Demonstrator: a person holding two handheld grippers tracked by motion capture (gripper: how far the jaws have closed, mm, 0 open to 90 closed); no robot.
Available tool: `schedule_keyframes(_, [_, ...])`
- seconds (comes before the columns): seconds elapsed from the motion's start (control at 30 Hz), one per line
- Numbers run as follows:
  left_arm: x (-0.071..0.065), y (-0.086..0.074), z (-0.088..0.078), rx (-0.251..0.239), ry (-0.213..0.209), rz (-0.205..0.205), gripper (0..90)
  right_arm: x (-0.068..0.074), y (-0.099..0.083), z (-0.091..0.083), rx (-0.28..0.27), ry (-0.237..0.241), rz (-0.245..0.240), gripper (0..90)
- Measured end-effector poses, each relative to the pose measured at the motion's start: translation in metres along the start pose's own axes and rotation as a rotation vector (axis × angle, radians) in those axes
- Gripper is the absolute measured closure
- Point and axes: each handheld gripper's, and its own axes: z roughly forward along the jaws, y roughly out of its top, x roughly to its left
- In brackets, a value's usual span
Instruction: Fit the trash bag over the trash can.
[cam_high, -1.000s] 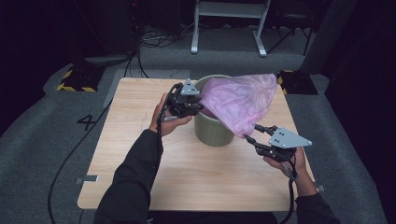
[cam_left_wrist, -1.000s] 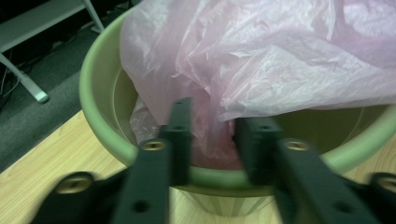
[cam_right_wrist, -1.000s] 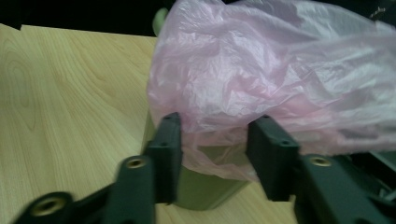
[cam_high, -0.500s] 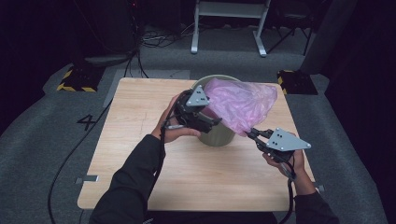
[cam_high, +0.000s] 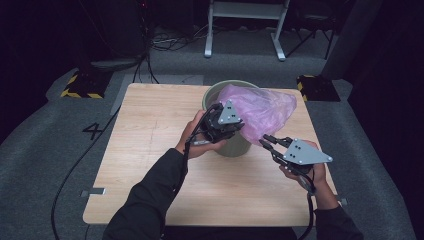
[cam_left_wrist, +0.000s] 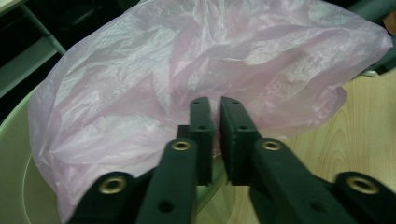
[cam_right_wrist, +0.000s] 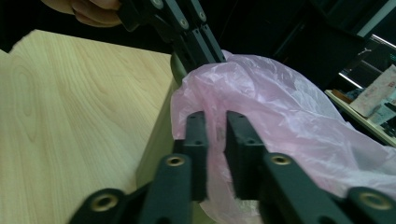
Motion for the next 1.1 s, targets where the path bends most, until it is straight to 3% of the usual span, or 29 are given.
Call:
schedule_keyframes(0.13, [0.003,-0.006,-0.005,-0.011,0.0,-0.006,88.4,-0.002,0.001,-0.004,-0.026,0.009,0.029,54.8])
schedule_keyframes(0.23, [0.007,-0.014,-0.013,-0.032,-0.001,-0.026,87.9,-0.007,-0.001,-0.01,-0.029,-0.004,0.068,49.7])
schedule_keyframes(0.43, [0.012,-0.026,-0.025,-0.067,-0.008,-0.058,87.3,-0.015,-0.003,-0.006,0.006,-0.027,0.122,41.5])
schedule_keyframes(0.53, [0.012,-0.03,-0.029,-0.072,-0.014,-0.056,86.6,-0.018,-0.002,0.003,0.019,0.015,0.159,38.4])
schedule_keyframes(0.67, [0.014,-0.038,-0.034,-0.075,-0.017,-0.061,86.2,-0.018,0.001,0.01,0.032,0.015,0.148,40.0])
schedule_keyframes(0.77, [0.015,-0.043,-0.037,-0.07,-0.017,-0.066,86.2,-0.022,0.002,0.012,0.011,0.008,0.155,43.7])
schedule_keyframes(0.83, [0.016,-0.045,-0.038,-0.064,-0.02,-0.065,86.1,-0.025,0.004,0.013,0.002,0.004,0.175,41.3])
schedule_keyframes(0.93, [0.016,-0.048,-0.04,-0.072,-0.014,-0.076,81.0,-0.026,0.007,0.017,0.009,0.005,0.165,40.0])
schedule_keyframes(1.0, [0.015,-0.049,-0.042,-0.081,-0.011,-0.081,78.5,-0.026,0.008,0.021,0.026,0.01,0.149,46.5])
schedule_keyframes(1.03, [0.015,-0.049,-0.043,-0.084,-0.012,-0.079,74.0,-0.026,0.009,0.023,0.031,0.024,0.138,49.1])
schedule_keyframes(1.1, [0.013,-0.047,-0.045,-0.087,-0.029,-0.079,61.8,-0.024,0.01,0.026,0.047,0.022,0.104,62.4])
